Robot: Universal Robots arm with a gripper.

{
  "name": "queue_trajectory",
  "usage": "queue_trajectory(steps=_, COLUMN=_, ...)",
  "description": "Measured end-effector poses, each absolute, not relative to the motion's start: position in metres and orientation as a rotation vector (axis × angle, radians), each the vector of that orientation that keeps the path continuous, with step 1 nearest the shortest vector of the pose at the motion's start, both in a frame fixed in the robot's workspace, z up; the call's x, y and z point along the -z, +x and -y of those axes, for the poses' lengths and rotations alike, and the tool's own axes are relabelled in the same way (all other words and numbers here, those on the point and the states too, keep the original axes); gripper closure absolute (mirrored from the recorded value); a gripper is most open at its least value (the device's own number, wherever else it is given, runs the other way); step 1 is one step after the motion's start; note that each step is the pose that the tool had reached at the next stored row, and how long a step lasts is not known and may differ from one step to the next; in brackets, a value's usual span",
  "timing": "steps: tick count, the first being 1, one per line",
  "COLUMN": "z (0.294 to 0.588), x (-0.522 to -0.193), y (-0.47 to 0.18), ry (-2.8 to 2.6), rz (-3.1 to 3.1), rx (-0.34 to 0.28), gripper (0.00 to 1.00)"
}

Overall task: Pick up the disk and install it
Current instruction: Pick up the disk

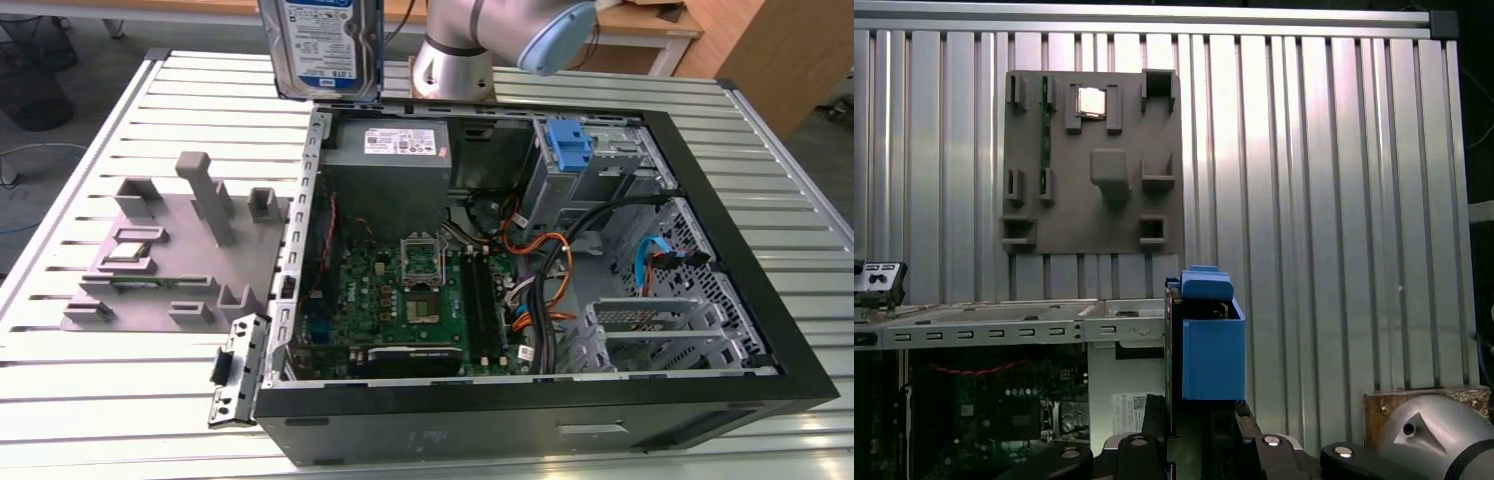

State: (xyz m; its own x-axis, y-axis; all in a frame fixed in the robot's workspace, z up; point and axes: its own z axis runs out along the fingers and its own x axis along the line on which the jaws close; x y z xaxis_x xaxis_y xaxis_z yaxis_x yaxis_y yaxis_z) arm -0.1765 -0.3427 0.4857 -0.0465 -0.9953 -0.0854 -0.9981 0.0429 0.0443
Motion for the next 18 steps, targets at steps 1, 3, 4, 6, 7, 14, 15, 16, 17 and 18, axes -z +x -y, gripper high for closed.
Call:
queue_trajectory(steps=1, z=0.343, x=-0.486, y=-0.175, ry=-2.147, rz=-2.246, rx=-0.142, gripper=0.65)
queue_trajectory(steps=3, z=0.343, x=-0.486, y=-0.173, ry=-2.147, rz=-2.246, rx=-0.142, gripper=0.65)
queue_trajectory(steps=4, z=0.343, x=-0.486, y=-0.171, ry=-2.147, rz=-2.246, rx=-0.142, gripper=0.65)
queue_trajectory(steps=6, z=0.343, x=-0.486, y=-0.168, ry=-2.147, rz=-2.246, rx=-0.142, gripper=0.65)
queue_trajectory(steps=7, z=0.343, x=-0.486, y=-0.167, ry=-2.147, rz=-2.246, rx=-0.142, gripper=0.65)
queue_trajectory(steps=14, z=0.343, x=-0.486, y=-0.157, ry=-2.147, rz=-2.246, rx=-0.142, gripper=0.65)
queue_trajectory(steps=15, z=0.343, x=-0.486, y=-0.156, ry=-2.147, rz=-2.246, rx=-0.142, gripper=0.65)
queue_trajectory(steps=16, z=0.343, x=-0.486, y=-0.155, ry=-2.147, rz=-2.246, rx=-0.142, gripper=0.65)
queue_trajectory(steps=17, z=0.343, x=-0.486, y=-0.154, ry=-2.147, rz=-2.246, rx=-0.142, gripper=0.65)
queue_trajectory(steps=18, z=0.343, x=-0.486, y=-0.153, ry=-2.147, rz=-2.246, rx=-0.142, gripper=0.65)
